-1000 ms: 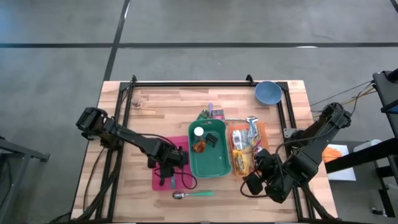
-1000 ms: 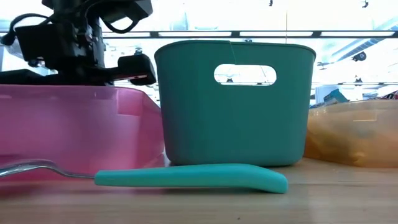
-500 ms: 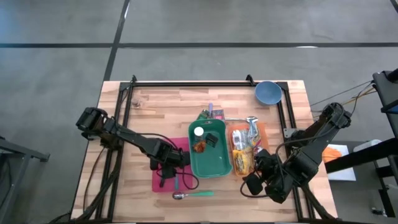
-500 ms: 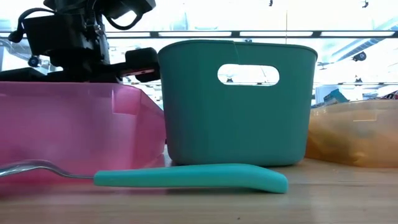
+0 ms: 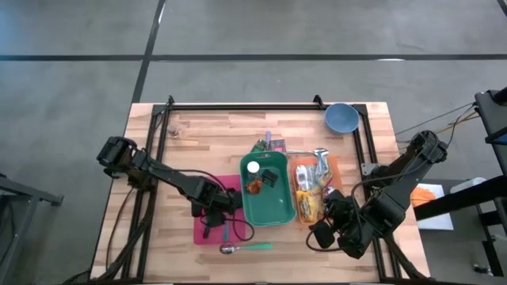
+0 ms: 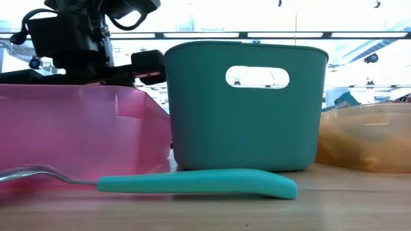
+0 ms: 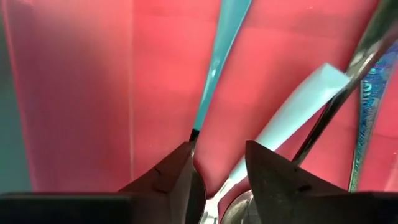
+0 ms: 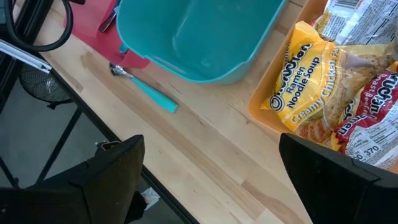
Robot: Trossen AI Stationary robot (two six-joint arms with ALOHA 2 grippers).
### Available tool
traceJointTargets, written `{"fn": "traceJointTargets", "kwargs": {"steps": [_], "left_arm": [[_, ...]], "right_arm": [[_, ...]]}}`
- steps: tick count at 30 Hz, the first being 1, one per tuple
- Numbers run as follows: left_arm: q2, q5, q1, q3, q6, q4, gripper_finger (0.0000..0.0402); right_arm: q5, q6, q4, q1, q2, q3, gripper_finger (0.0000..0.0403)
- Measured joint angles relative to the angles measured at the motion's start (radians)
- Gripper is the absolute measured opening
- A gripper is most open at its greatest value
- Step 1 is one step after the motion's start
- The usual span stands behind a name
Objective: Pick & Place Food Item
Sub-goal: Put the brown seasoning bottle into the green bin
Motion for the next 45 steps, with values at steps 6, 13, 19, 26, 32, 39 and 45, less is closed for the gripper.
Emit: {"fn": "traceJointTargets", "kwargs": {"steps": [6, 13, 19, 26, 32, 39, 45], "left_arm": [[-0.010, -0.103, 0.000, 0.007, -0.098, -0.001, 0.0192], [-0.055, -0.115, 0.000, 0.016, -0.227, -0.027, 0.0226], [-0.121, -0.121, 0.000, 0.016, -0.333, -0.086, 0.0246], [-0.235, -0.129, -0.001, 0.016, -0.555, -0.156, 0.0249], [-0.347, -0.142, 0.005, 0.016, -0.985, -0.167, 0.0249], [-0.462, -0.182, 0.059, 0.016, -1.672, -0.257, 0.0249], [-0.532, -0.156, 0.124, 0.016, -2.251, -0.470, 0.0249]], "right_arm": [[0.000, 0.000, 0.000, 0.000, 0.000, 0.000, 0.0369], [0.000, -0.025, 0.000, 0.000, 0.000, 0.000, 0.0369], [0.000, -0.073, -0.001, 0.000, 0.000, 0.000, 0.0369], [0.056, -0.102, -0.008, 0.000, 0.000, 0.000, 0.0369], [0.112, -0.159, -0.010, 0.000, 0.000, 0.000, 0.0369], [0.157, -0.299, -0.017, -0.002, -0.003, 0.000, 0.0369], [0.159, -0.412, -0.019, -0.002, -0.005, 0.000, 0.0369]]}}
